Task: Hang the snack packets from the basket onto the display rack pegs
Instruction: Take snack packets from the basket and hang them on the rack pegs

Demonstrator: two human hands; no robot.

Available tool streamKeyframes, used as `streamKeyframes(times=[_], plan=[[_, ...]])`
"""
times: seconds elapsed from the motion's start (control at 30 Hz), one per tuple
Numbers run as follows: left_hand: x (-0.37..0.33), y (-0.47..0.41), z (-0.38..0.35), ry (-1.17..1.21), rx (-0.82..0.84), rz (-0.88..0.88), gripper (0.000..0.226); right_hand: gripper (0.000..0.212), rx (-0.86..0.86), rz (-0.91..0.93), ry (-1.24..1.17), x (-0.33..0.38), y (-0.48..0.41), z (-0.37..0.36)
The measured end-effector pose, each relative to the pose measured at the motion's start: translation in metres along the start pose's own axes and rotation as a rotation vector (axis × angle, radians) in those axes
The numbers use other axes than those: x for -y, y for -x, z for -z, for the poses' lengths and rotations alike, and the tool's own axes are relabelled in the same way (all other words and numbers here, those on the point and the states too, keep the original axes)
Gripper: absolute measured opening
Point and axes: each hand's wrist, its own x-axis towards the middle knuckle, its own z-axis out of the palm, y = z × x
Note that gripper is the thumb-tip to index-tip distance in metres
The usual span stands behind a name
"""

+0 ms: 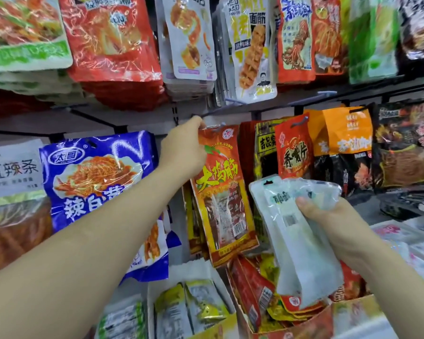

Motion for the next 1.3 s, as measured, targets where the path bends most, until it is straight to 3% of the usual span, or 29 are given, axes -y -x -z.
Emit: streamKeyframes(times=[0.1,0.33,0.43,0.6,0.77,0.93,1.0,1.1,1.17,1.23,1.3], plan=[[0.001,-0.007,-0.007,-0.070,-0.002,0.033,0.043,0.013,0.009,0.033,0.018,-0.006,-0.002,-0.011],[-0.001,0.021,-0.026,0.263,-0.092,0.317,0.109,0.016,0.030,0.004,-0.062,-0.016,-0.019,-0.037],[0.010,0.044,-0.053,0.342,-0.014,0.443,0.119,0.017,0.021,-0.035,-0.092,-0.022,-0.026,-0.043],[0.021,0.065,-0.083,0.529,0.066,0.586,0.105,0.020,0.053,-0.060,-0.116,-0.028,-0.029,-0.049],[0.023,0.054,-0.091,0.452,0.008,0.561,0.081,0.011,-0.060,-0.047,0.011,-0.028,-0.020,-0.043],[0.026,0.056,-0.086,0.462,0.003,0.624,0.097,0.011,-0.140,0.021,0.059,-0.018,-0.005,-0.041],[0.016,0.071,-0.072,0.491,-0.053,0.567,0.100,0.011,-0.176,0.028,0.046,-0.014,0.001,-0.042],[-0.012,0.112,-0.042,0.573,-0.167,0.301,0.080,0.010,-0.193,0.045,-0.012,-0.010,0.010,-0.045],[-0.030,0.139,-0.029,0.706,0.009,0.219,0.073,0.009,-0.170,0.034,-0.083,-0.005,0.019,-0.048],[-0.037,0.155,-0.029,0.884,0.236,0.268,0.069,0.009,-0.126,0.013,-0.206,0.001,0.029,-0.054],[-0.034,0.162,-0.031,0.957,0.293,0.357,0.046,0.016,-0.060,-0.025,-0.309,0.007,0.040,-0.059]])
